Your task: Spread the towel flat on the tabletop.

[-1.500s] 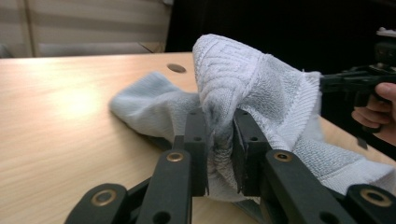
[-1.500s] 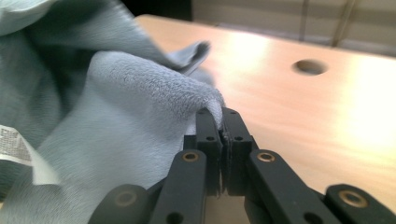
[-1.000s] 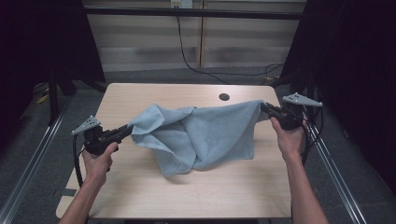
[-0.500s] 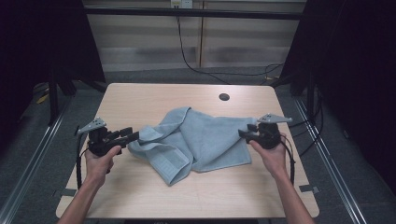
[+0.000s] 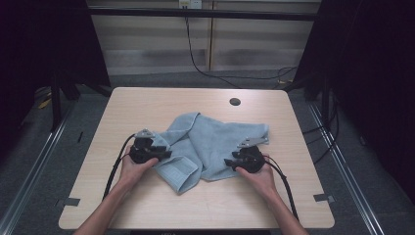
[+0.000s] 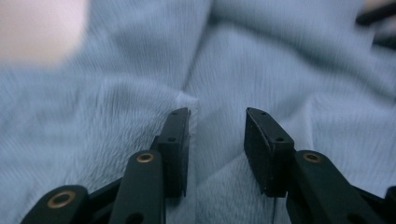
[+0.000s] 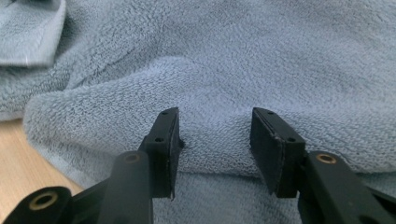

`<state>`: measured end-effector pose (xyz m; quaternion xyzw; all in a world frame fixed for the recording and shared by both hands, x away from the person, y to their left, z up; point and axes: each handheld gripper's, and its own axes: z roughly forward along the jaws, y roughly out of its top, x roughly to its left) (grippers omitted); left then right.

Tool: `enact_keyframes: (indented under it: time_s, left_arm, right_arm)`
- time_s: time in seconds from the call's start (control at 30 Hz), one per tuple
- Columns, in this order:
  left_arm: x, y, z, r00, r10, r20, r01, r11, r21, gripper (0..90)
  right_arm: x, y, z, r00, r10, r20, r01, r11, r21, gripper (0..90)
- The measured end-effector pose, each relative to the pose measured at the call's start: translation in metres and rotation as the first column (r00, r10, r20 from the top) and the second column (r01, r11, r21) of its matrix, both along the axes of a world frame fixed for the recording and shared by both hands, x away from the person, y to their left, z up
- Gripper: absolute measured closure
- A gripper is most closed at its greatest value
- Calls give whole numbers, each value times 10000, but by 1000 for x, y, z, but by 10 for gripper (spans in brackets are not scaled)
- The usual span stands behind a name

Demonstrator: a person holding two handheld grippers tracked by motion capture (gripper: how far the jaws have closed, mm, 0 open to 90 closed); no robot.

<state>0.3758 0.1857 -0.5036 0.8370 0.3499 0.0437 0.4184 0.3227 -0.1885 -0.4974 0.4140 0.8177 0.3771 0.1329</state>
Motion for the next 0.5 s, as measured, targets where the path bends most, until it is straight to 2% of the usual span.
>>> enact_keyframes:
  time_s: [0.03, 0.07, 0.1, 0.17, 0.23, 0.27, 0.33, 0.37, 0.43, 0.47, 0.5]
  left_arm:
    - [-9, 4, 2, 9997, -151, -167, 154, 9997, 165, 607]
    - [-9, 4, 2, 9997, -151, -167, 154, 9997, 165, 609]
    - [-16, 6, 3, 9995, -252, -200, 257, 9993, 255, 609]
    - [-36, 13, 5, 9980, -394, -501, 402, 9991, 159, 619]
    - [-55, 16, 8, 9947, -858, -567, 883, 9952, 422, 621]
    - [-64, 18, 8, 9942, -919, -562, 943, 9946, 434, 624]
    - [-79, 23, 8, 9914, -1100, -715, 1122, 9933, 285, 627]
    - [-85, 25, 9, 9897, -1172, -826, 1197, 9925, 259, 630]
    - [-94, 27, 10, 9851, -1436, -946, 1459, 9892, 173, 631]
    - [-97, 28, 10, 9829, -1555, -988, 1562, 9877, -10, 632]
    - [-97, 28, 10, 9829, -1555, -988, 1562, 9877, -10, 631]
  right_arm:
    - [-3, -5, -1, 9999, -77, -86, 77, 10000, -24, 531]
    - [-3, -5, -1, 9999, -77, -86, 77, 10000, -24, 531]
    - [-4, -7, -1, 9999, -102, -91, 102, 9999, -20, 531]
    - [-7, -19, -1, 9994, -330, -142, 328, 9994, -131, 532]
    - [-10, -28, -1, 9987, -486, -144, 482, 9985, -244, 532]
    - [-11, -33, -1, 9983, -566, -112, 564, 9982, -217, 532]
    - [-15, -43, -1, 9966, -820, -107, 817, 9963, -282, 526]
    - [-16, -48, -1, 9952, -959, -202, 949, 9946, -430, 485]
    - [-19, -60, -3, 9893, -1412, -366, 1404, 9898, -234, 469]
    - [-21, -65, -3, 9888, -1452, -332, 1447, 9893, -190, 470]
    - [-24, -69, -2, 9883, -1503, -252, 1500, 9886, -112, 475]
